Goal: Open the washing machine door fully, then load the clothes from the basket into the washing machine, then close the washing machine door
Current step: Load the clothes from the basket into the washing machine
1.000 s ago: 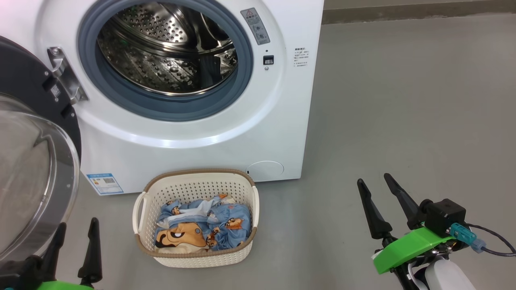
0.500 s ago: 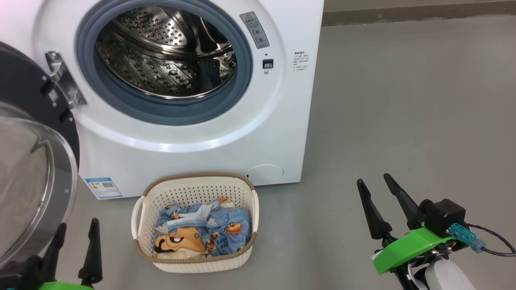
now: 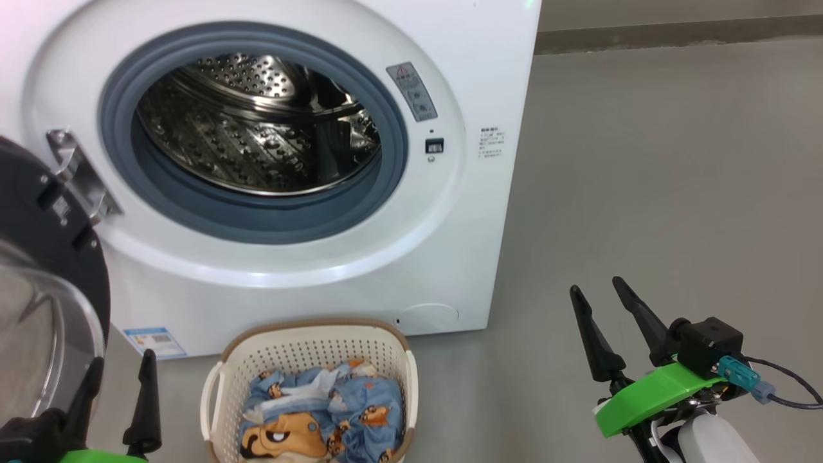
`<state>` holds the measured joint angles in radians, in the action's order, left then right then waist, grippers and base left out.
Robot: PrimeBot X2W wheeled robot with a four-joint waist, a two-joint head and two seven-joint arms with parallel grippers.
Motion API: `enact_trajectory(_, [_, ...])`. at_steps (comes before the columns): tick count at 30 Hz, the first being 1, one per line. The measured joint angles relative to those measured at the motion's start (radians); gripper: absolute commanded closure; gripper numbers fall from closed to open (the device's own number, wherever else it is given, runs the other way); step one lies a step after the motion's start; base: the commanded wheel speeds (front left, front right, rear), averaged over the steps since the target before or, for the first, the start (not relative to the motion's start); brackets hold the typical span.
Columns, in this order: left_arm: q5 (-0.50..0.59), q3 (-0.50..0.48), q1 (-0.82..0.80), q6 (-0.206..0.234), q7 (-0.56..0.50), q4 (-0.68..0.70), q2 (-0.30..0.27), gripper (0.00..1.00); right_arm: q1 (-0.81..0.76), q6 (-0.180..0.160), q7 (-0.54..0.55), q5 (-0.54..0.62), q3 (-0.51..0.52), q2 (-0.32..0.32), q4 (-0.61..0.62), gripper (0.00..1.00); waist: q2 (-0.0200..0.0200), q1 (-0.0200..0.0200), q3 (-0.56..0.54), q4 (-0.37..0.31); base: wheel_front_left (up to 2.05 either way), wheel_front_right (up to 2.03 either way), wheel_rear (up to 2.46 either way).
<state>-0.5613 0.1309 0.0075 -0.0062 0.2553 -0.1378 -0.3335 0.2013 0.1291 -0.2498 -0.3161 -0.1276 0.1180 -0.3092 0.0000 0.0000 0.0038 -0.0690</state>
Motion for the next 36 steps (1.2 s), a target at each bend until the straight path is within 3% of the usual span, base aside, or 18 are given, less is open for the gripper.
enact_trajectory(9, [-0.006,-0.006,-0.002,0.0,0.0,0.0,0.0,0.0,0.0,0.0,0.0,0.0,0.003,-0.002,0.001,0.0,0.0,0.0,0.006,0.001,0.71,-0.71,0.0])
enact_trajectory(36, [-0.006,-0.01,-0.003,0.0,0.0,0.003,0.0,0.0,0.0,0.0,0.0,0.007,0.005,-0.014,0.002,0.0,0.0,0.0,0.03,0.012,0.0,0.0,0.0])
